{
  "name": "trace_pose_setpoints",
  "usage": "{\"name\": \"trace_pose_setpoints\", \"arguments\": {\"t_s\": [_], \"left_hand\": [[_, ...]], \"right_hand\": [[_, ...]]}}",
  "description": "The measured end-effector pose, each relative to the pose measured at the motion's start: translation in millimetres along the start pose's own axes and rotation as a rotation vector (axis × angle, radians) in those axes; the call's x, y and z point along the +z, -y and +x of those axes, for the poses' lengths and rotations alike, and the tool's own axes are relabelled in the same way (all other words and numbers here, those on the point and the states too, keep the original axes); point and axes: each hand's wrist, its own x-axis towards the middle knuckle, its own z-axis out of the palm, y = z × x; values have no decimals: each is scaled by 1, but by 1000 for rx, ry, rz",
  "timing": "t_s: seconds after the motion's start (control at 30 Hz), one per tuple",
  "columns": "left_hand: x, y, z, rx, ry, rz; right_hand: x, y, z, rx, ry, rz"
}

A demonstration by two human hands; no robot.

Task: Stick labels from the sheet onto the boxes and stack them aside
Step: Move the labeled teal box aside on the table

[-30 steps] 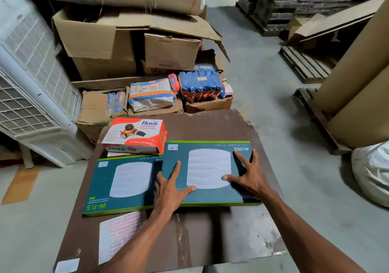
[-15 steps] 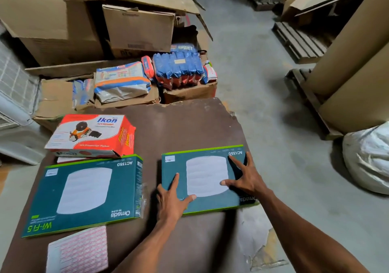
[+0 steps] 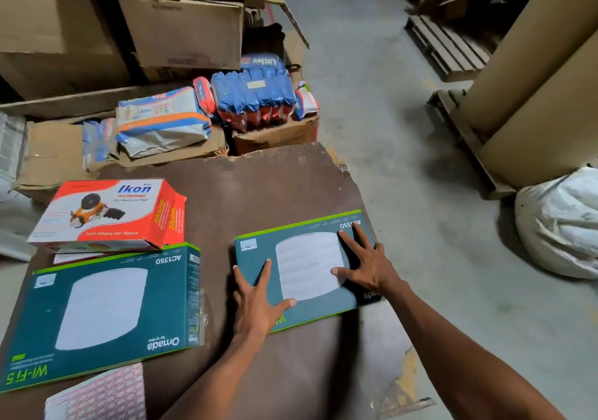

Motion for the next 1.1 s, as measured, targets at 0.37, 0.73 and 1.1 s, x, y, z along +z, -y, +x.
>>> {"name": "trace_pose_setpoints", "arguments": {"t_s": [0.37,0.73,1.1], "left_hand": [[15,-43,27,-3,28,28],[15,-46,29,-14,22,18],[12,-47,29,-24,45,22]], "right_hand": [[-31,-41,29,-11,-70,51],[-32,-44,28,-49,-113,80],[-33,-44,28,-50,-117,139]]}}
